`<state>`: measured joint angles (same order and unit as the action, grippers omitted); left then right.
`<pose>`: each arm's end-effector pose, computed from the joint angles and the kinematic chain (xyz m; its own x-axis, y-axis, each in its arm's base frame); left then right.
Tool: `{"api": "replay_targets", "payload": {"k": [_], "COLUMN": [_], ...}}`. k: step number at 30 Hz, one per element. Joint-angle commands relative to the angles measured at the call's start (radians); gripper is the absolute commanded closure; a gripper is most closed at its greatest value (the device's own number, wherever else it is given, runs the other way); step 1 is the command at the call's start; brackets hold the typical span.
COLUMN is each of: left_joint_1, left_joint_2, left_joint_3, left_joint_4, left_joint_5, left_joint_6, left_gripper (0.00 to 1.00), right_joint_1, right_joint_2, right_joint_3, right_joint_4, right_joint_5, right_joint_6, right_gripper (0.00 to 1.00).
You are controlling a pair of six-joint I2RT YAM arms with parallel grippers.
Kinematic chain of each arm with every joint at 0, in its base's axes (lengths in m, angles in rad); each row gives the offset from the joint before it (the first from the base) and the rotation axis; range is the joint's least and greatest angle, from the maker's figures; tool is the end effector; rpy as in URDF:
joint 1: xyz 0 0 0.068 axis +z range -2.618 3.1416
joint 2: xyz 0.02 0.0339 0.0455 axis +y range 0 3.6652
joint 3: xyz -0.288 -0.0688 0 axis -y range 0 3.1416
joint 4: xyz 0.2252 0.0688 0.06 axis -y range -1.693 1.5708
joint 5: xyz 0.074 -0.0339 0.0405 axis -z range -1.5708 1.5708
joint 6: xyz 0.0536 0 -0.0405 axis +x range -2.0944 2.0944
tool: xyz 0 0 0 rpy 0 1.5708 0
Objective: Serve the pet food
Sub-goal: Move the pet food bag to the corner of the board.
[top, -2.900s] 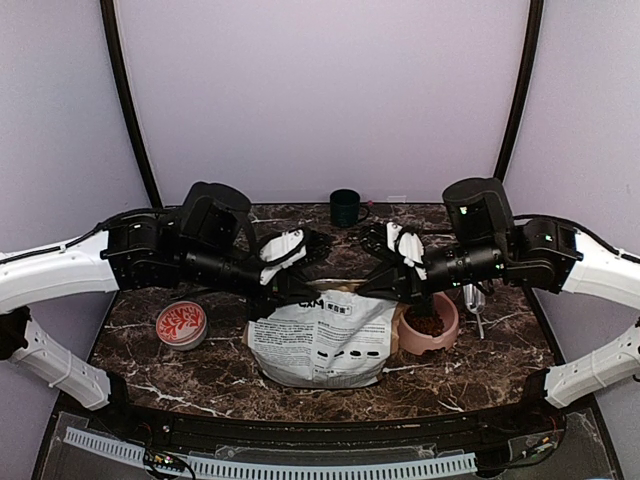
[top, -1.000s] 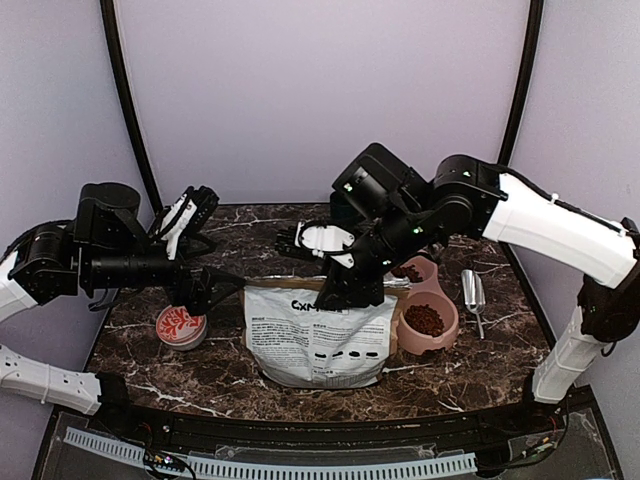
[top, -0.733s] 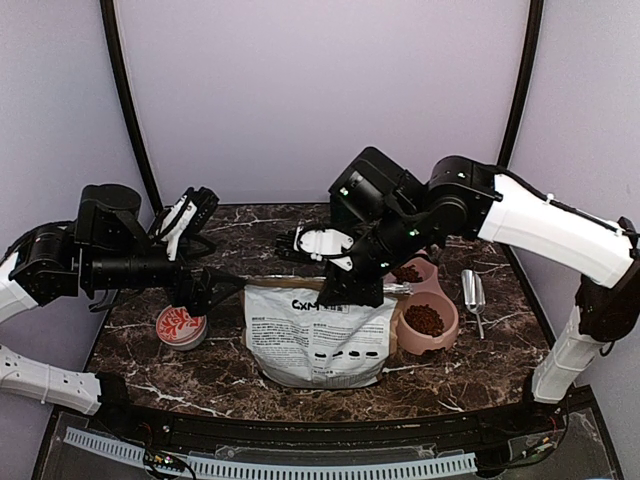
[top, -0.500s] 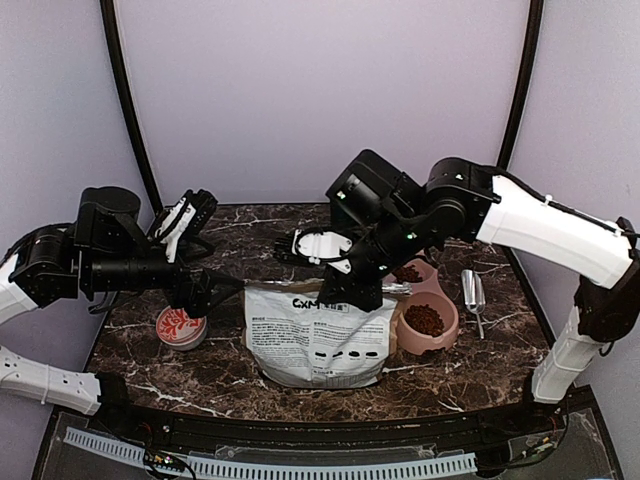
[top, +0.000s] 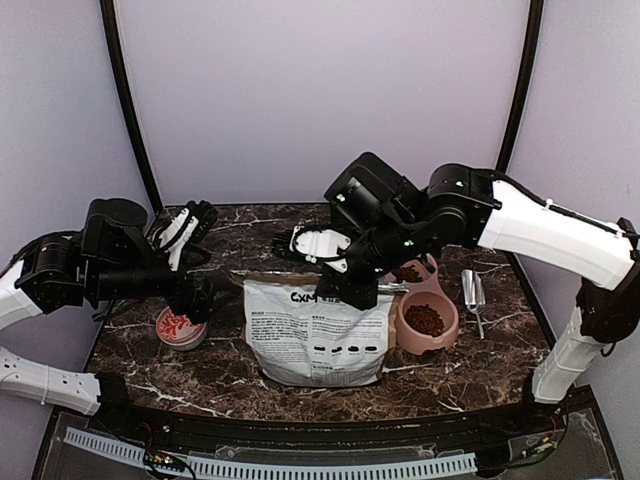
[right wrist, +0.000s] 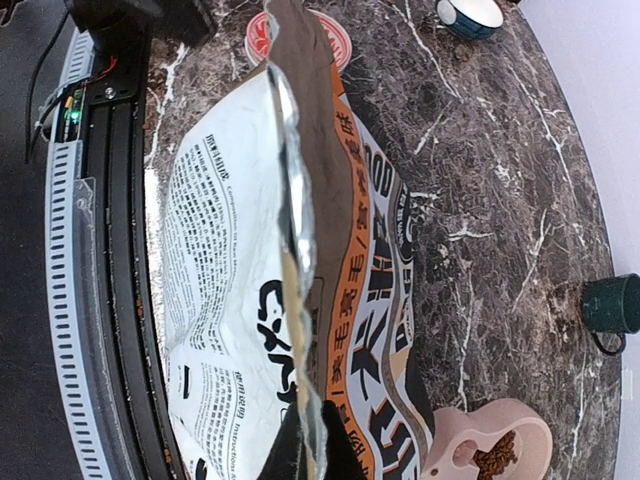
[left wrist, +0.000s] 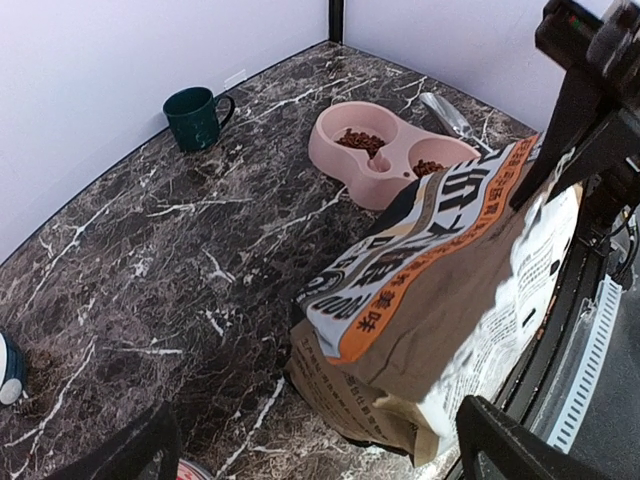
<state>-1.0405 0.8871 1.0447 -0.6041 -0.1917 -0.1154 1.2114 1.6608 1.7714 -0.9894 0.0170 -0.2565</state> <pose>0.0924 -0.1374 0.3767 -0.3045 0.2958 -0.9054 0.7297 0.6834 -0.0221 0.1220 0.3222 0.3866 -0.0255 -0.7890 -0.6139 -0.9704 0.1671 -0.1745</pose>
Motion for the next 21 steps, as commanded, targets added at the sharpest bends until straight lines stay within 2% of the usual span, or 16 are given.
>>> {"api": "replay_targets", "payload": {"k": [1, 9, 21], "left_joint_1": [0.005, 0.005, 0.005], "left_joint_2": [-0.002, -0.017, -0.101], "left_joint_3": [-0.059, -0.14, -0.233], "left_joint_4": [0.014, 0.067, 0.121], "left_joint_5": [-0.022, -0.049, -0.091], "left_joint_6": [-0.019, -0.012, -0.008], "left_gripper": [0.01, 0.01, 0.01], "right_joint_1": [0.005, -0.015, -0.114], "right_joint_2": [0.001, 0.016, 0.151], "right_joint_3": [0.001, -0.01, 0.149], "right_joint_4": [0.27, 0.443, 0.603], "right_joint_5": [0.099, 0.182, 0.255], "right_joint_6": [0.027, -0.025, -0.077], "right_gripper": [1.0, 1.0, 1.0]}}
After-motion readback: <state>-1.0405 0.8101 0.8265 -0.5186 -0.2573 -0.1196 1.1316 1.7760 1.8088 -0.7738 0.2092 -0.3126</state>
